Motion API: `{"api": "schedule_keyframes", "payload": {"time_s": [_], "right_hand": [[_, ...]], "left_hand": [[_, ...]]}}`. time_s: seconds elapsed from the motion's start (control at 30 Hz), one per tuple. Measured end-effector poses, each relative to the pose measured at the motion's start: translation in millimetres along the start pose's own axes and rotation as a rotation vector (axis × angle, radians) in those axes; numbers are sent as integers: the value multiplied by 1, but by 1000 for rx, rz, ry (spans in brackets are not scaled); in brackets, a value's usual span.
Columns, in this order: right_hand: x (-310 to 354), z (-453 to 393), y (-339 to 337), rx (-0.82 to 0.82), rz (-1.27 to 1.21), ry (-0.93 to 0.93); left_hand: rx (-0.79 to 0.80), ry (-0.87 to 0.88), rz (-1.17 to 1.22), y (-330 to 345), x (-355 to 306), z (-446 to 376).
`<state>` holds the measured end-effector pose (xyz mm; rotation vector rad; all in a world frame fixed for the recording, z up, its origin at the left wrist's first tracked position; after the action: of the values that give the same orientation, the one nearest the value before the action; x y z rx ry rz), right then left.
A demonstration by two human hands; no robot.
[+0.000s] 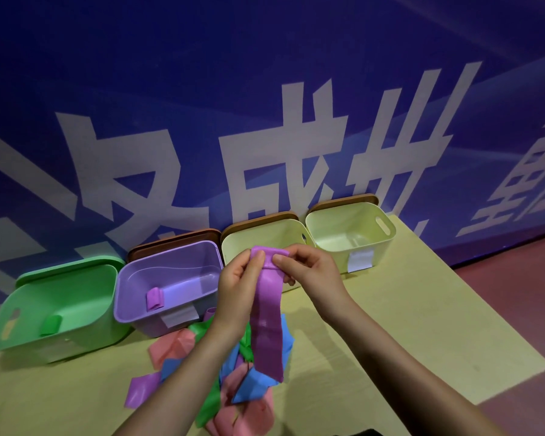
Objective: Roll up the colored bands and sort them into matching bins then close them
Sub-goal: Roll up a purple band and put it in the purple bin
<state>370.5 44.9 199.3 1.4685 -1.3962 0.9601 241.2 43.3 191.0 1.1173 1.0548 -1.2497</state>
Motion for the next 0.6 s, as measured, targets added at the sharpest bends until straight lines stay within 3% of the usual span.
{"api": "schedule_keyframes", "payload": {"time_s": [0.07, 0.13, 0.27, 0.4, 0.6], "right_hand": [[2, -2, 0, -24, 50, -38], [4, -2, -2, -50, 107, -101], [11, -1, -7, -7, 353, -351], [19, 1, -2, 169, 503, -539], [17, 1, -7, 406, 734, -638]], "left_hand": [[55, -219, 183, 1, 10, -3], [90, -324, 258, 1, 16, -2], [128, -329, 280, -2, 16, 0], [107, -363, 308, -5, 22, -3], [164, -378, 327, -6, 20, 2]]}}
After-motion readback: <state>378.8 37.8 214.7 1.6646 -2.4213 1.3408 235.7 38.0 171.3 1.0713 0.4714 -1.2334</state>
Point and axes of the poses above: each hand's wrist, its own z-axis away from the middle knuckle, its own y-axis out of the palm, x = y × z, the point moved 5 cm from there along -z, towards the middle knuckle, and after that the axes turned 13 degrees about -y, right-handed, at the moved point
